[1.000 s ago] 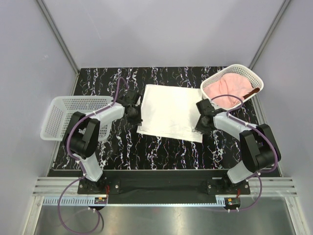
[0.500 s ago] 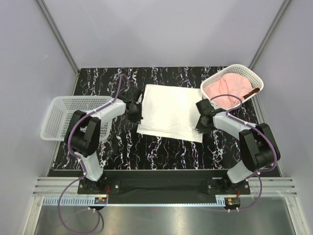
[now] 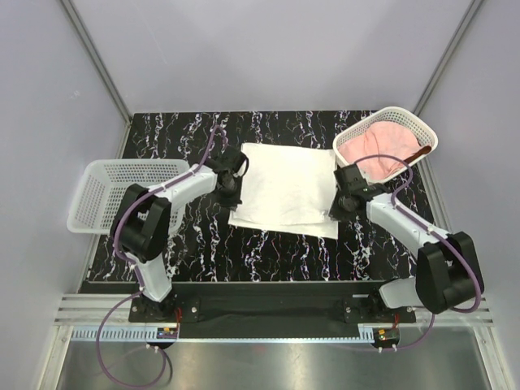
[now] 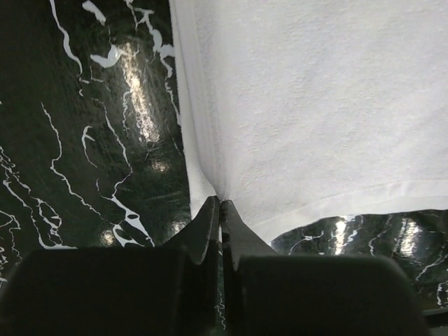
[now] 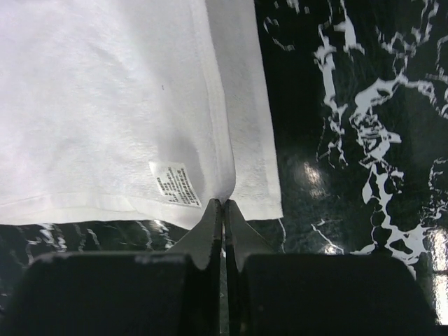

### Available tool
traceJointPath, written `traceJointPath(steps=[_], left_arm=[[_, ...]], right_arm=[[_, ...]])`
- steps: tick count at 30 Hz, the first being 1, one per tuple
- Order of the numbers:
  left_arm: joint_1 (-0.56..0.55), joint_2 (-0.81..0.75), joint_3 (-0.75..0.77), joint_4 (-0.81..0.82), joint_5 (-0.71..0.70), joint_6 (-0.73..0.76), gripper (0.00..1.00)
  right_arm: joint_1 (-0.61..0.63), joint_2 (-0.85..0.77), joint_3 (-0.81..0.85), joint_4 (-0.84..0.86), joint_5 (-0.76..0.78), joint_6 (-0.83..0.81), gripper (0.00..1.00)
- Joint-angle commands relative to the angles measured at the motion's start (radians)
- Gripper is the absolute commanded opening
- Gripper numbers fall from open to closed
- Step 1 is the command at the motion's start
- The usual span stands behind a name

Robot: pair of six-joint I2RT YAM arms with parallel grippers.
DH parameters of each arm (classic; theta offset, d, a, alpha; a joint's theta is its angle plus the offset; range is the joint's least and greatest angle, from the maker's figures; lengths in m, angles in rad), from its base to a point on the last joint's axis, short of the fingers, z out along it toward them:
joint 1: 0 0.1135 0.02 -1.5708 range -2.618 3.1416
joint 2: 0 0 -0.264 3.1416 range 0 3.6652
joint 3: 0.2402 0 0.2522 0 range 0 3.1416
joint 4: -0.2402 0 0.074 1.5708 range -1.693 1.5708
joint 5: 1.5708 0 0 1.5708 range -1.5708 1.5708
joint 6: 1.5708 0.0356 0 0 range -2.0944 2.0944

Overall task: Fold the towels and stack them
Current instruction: Fold the towel

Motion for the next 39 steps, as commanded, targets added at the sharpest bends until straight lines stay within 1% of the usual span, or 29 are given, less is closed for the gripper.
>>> traceJointPath(steps=[1, 3, 8, 10, 13, 14, 16, 17, 19, 20, 21, 23, 25, 27, 29, 34, 39], left_arm=[[0.007, 0.023, -0.027, 0.001, -0.052, 0.014, 0.0], [0.005, 0.028, -0.027, -0.002, -0.065, 0.019, 0.0], [0.002, 0.01, -0.029, -0.023, -0.098, 0.028, 0.0], [0.004, -0.003, -0.006, -0.047, -0.099, 0.031, 0.0], [-0.002, -0.032, 0.046, -0.095, -0.099, 0.036, 0.0], [-0.005, -0.041, 0.056, -0.106, -0.102, 0.034, 0.0], [-0.011, -0.068, 0.062, -0.115, -0.089, 0.034, 0.0], [-0.013, -0.075, 0.041, -0.109, -0.049, 0.031, 0.0], [-0.017, -0.087, 0.005, -0.076, -0.026, 0.024, 0.0], [-0.019, -0.085, -0.037, -0.066, -0.035, 0.021, 0.0], [-0.019, -0.067, -0.05, -0.055, -0.044, 0.019, 0.0], [-0.018, -0.04, -0.081, -0.031, -0.05, 0.021, 0.0], [-0.019, -0.013, -0.102, -0.002, -0.053, 0.018, 0.0], [-0.019, -0.004, -0.107, 0.004, -0.055, 0.022, 0.0], [-0.019, -0.001, -0.107, 0.001, -0.059, 0.027, 0.0], [-0.017, -0.021, -0.124, 0.0, -0.064, 0.028, 0.0], [-0.017, -0.058, -0.191, -0.006, -0.084, 0.005, 0.0]], right_arm=[[0.001, 0.017, -0.097, 0.033, -0.045, -0.01, 0.0], [0.001, 0.024, -0.134, 0.084, -0.069, -0.007, 0.0], [0.003, 0.017, -0.15, 0.104, -0.051, -0.018, 0.0], [0.001, 0.016, -0.116, 0.085, -0.034, -0.036, 0.0], [-0.001, 0.008, -0.036, 0.003, -0.014, -0.052, 0.0], [-0.002, 0.001, -0.021, -0.037, -0.028, -0.05, 0.0], [-0.001, -0.03, -0.01, -0.063, -0.055, -0.041, 0.0], [-0.001, -0.039, -0.033, -0.077, -0.081, -0.035, 0.0], [-0.001, -0.065, -0.074, -0.074, -0.094, -0.02, 0.0], [-0.001, -0.073, -0.1, -0.049, -0.092, -0.013, 0.0], [-0.001, -0.078, -0.152, -0.03, -0.094, -0.007, 0.0], [-0.001, -0.073, -0.195, 0.027, -0.133, 0.006, 0.0], [-0.001, -0.049, -0.194, 0.027, -0.108, 0.028, 0.0], [-0.001, -0.044, -0.188, 0.001, -0.063, 0.051, 0.0], [-0.002, -0.044, -0.191, -0.004, -0.052, 0.072, 0.0], [-0.002, -0.039, -0.199, 0.004, -0.06, 0.08, 0.0], [0.013, -0.009, -0.211, 0.041, -0.094, 0.091, 0.0]])
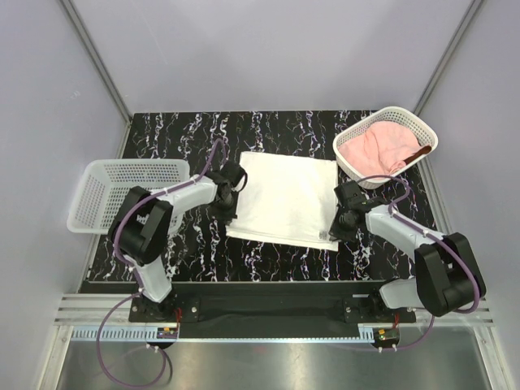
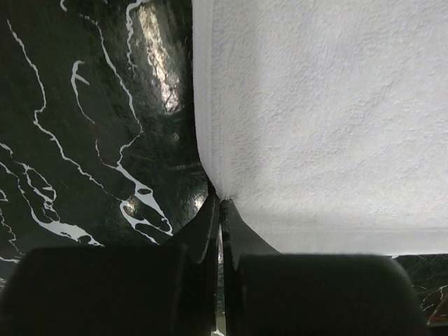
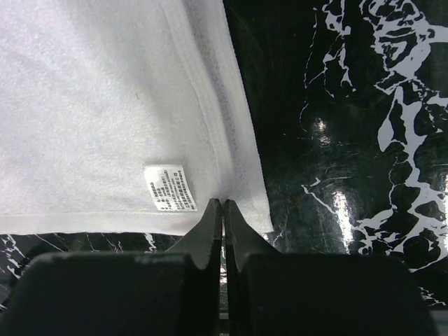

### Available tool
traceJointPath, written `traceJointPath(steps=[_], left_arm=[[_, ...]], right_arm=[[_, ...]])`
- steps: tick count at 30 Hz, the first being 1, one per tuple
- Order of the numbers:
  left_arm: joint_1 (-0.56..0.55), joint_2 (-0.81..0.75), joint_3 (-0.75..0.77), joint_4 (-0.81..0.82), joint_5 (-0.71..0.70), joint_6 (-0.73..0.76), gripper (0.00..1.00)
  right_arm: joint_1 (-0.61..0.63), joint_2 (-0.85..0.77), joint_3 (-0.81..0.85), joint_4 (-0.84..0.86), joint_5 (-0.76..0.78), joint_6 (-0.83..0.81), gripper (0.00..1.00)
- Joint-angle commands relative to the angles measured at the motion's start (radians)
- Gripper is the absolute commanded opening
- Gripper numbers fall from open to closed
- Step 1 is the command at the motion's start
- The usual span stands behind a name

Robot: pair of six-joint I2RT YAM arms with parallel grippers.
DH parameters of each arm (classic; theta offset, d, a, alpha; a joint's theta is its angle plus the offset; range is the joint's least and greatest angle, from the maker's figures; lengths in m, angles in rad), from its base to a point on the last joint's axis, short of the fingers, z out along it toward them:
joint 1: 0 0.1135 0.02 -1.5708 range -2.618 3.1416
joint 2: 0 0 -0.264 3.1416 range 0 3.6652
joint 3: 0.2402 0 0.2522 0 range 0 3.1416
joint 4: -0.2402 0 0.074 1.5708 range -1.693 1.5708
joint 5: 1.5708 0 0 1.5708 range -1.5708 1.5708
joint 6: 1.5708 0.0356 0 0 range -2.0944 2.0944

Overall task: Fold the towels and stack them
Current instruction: Fold the towel

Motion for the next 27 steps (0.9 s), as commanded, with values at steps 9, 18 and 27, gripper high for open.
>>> traceJointPath(steps=[9, 18, 27], left_arm=[[0.004, -0.135, 0.101, -0.119, -0.025, -0.006, 0.0], [-0.008, -0.187, -0.045, -0.049, 0.052, -0.038, 0.0], [-0.007, -0.1, -0.108, 0.029, 0.036, -0.037, 0.0]], right_arm=[[0.011, -0.031, 0.251, -0.208, 0.112, -0.031, 0.0], [0.011, -0.143, 0.037, -0.214, 0.028, 0.053, 0.0], [0.013, -0.151, -0.08, -0.095, -0.007, 0.115, 0.0]])
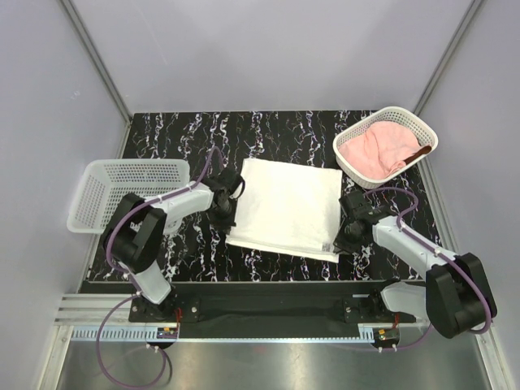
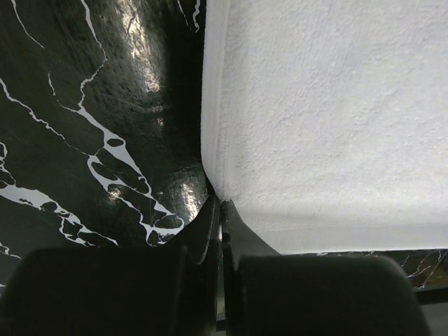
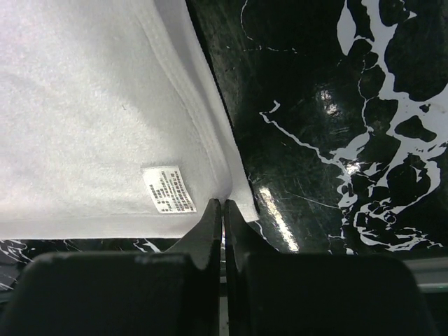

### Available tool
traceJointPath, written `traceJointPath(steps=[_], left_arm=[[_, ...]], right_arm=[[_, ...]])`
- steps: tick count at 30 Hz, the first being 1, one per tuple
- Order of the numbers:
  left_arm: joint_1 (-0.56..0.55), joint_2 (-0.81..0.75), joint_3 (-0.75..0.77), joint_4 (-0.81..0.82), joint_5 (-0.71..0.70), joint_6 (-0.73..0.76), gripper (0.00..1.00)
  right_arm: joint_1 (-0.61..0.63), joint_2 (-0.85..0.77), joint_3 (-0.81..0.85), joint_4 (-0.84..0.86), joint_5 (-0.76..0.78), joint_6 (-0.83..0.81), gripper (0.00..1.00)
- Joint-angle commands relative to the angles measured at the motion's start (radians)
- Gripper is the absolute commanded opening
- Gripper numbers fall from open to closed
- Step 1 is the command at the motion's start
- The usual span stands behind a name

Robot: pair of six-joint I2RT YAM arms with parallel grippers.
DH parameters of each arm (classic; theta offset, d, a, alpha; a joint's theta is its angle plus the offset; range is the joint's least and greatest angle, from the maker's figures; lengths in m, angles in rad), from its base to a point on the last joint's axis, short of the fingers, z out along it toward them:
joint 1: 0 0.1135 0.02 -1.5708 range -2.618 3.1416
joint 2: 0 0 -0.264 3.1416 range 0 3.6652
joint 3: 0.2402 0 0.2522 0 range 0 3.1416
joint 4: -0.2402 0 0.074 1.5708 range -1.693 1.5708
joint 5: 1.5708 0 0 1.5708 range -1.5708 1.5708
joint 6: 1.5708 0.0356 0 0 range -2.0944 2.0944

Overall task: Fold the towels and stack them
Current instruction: Fold the towel

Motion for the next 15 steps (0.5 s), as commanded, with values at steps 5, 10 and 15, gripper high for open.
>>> traceJointPath(steps=[5, 10, 15], left_arm=[[0.009, -0.022, -0.01, 0.031, -0.035, 0.01, 0.0], [0.003, -0.079, 0.086, -0.072, -0.065, 0.02, 0.0], [-0.014, -0.16, 0.12, -0.115, -0.054, 0.014, 0.0]], right_arm=[[0.003, -0.038, 0.016, 0.024, 0.026, 0.017, 0.0], [0.003, -0.005, 0.218, -0.17, 0.071, -0.081, 0.0], [0.004, -0.034, 0.272, -0.295, 0.054, -0.112, 0.0]])
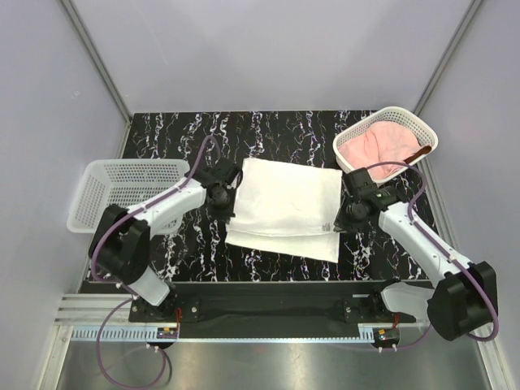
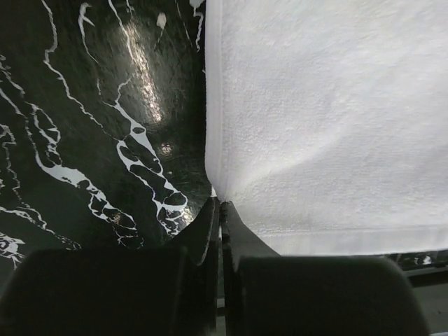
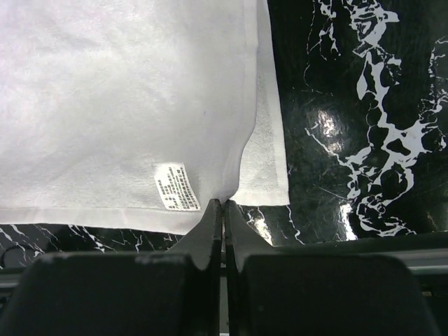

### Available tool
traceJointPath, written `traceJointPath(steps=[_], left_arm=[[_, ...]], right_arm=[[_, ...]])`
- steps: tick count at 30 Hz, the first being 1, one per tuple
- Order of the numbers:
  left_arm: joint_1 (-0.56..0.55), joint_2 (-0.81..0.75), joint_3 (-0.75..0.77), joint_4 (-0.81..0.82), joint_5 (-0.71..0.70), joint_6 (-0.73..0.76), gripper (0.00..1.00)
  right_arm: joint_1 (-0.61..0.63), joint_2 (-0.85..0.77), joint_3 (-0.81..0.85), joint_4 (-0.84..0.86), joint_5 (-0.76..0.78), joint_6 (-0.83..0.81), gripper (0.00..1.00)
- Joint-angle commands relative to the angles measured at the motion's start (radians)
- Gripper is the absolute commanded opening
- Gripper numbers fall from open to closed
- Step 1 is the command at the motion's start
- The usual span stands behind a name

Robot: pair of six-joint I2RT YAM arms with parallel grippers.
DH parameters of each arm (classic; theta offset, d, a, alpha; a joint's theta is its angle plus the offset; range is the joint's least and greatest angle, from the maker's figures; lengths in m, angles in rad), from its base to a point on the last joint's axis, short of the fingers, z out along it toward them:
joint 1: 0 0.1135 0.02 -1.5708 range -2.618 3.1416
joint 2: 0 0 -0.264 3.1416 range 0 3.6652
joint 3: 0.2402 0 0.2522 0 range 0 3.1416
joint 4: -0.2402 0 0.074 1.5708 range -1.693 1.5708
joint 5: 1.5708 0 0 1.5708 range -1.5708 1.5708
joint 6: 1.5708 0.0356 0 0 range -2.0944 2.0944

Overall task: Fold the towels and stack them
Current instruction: Fold the towel

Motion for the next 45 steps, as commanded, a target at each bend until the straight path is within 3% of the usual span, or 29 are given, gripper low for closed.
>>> traceJointPath(steps=[1, 5, 9, 13, 14, 15, 16, 18, 19, 22, 23, 27, 34, 39, 45], left_arm=[[-0.01, -0.087, 0.019, -0.016, -0.006, 0.005, 0.0], [-0.008, -0.046, -0.102, 0.051, 0.046, -0.003, 0.0], [-0.01, -0.018, -0.127, 0.082, 0.048, 0.005, 0.0], [-0.011, -0.01, -0.114, 0.079, 0.046, 0.019, 0.0], [-0.01, -0.012, -0.113, 0.08, 0.054, 0.025, 0.04], [-0.01, -0.013, -0.113, 0.083, 0.059, 0.027, 0.16], [-0.011, -0.016, -0.113, 0.083, 0.086, 0.028, 0.19], [-0.016, -0.038, -0.117, 0.082, 0.114, 0.036, 0.24], [-0.019, -0.053, -0.122, 0.08, 0.123, 0.034, 0.35], [-0.02, -0.117, -0.119, 0.062, 0.125, 0.031, 0.56], [-0.02, -0.13, -0.096, 0.056, 0.126, 0.043, 0.58], [-0.02, -0.098, -0.012, 0.033, 0.114, 0.059, 0.59], [-0.019, -0.006, -0.08, 0.154, 0.207, 0.005, 0.55], [-0.02, 0.016, -0.159, 0.2, 0.155, -0.036, 0.54], [-0.025, -0.004, -0.16, 0.146, -0.033, -0.053, 0.54]], right_arm=[[0.004, -0.044, -0.024, -0.129, 0.003, -0.019, 0.0], [0.035, -0.077, -0.081, -0.127, 0.007, 0.073, 0.0], [0.035, -0.06, -0.205, -0.046, -0.033, 0.156, 0.0], [0.035, -0.081, -0.253, -0.034, 0.027, 0.203, 0.01], [0.035, -0.089, -0.254, -0.035, 0.037, 0.209, 0.04], [0.037, -0.095, -0.256, -0.037, 0.044, 0.217, 0.09], [0.035, -0.097, -0.259, -0.038, 0.051, 0.219, 0.16], [0.035, -0.098, -0.271, -0.038, 0.053, 0.216, 0.19], [0.034, -0.1, -0.276, -0.034, 0.036, 0.216, 0.2], [0.035, -0.118, -0.268, -0.061, 0.041, 0.222, 0.35], [0.035, -0.124, -0.242, -0.073, 0.045, 0.223, 0.39], [0.035, -0.118, -0.176, -0.072, 0.048, 0.208, 0.41], [0.037, 0.052, -0.193, 0.101, -0.028, 0.177, 0.26], [0.035, 0.052, -0.24, 0.092, 0.071, 0.202, 0.22], [0.035, 0.054, -0.236, 0.078, 0.137, 0.183, 0.22]])
